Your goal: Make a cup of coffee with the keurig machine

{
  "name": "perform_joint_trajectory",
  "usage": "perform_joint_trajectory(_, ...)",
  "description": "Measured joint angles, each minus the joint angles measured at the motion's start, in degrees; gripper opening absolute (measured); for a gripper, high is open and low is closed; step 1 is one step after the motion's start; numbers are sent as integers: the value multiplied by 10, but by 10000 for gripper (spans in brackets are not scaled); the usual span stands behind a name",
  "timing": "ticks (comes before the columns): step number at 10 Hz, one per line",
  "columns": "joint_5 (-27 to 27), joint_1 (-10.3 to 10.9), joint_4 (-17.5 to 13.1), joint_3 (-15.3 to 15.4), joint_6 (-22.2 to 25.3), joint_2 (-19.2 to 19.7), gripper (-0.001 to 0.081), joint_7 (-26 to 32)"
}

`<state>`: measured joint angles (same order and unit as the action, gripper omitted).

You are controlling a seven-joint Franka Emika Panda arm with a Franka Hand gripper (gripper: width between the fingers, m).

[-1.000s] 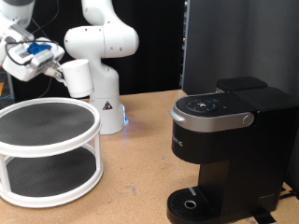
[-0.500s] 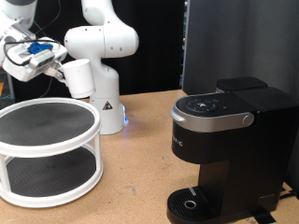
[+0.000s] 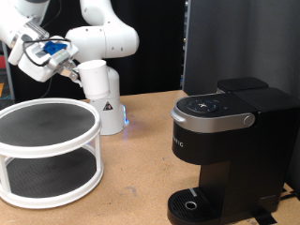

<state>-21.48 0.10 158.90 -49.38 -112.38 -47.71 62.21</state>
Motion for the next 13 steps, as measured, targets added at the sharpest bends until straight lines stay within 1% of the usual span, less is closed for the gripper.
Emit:
perform_joint_trajectory(2, 1, 6, 0, 20, 0, 5, 67, -9)
perform_joint_trajectory(4, 1, 6, 3, 21, -12, 5, 67, -9)
perform_joint_trajectory(6, -4, 8, 16, 44, -63, 10, 67, -31)
perform_joint_trajectory(7, -18, 18, 21, 55, -94, 15, 67, -39)
perform_joint_trajectory(8, -38, 37, 22, 60, -123, 22, 67, -42)
perform_joint_trajectory(10, -79, 84, 22, 62, -171, 44, 67, -43)
perform_joint_trajectory(13, -113, 144, 22, 62, -234, 79, 67, -42)
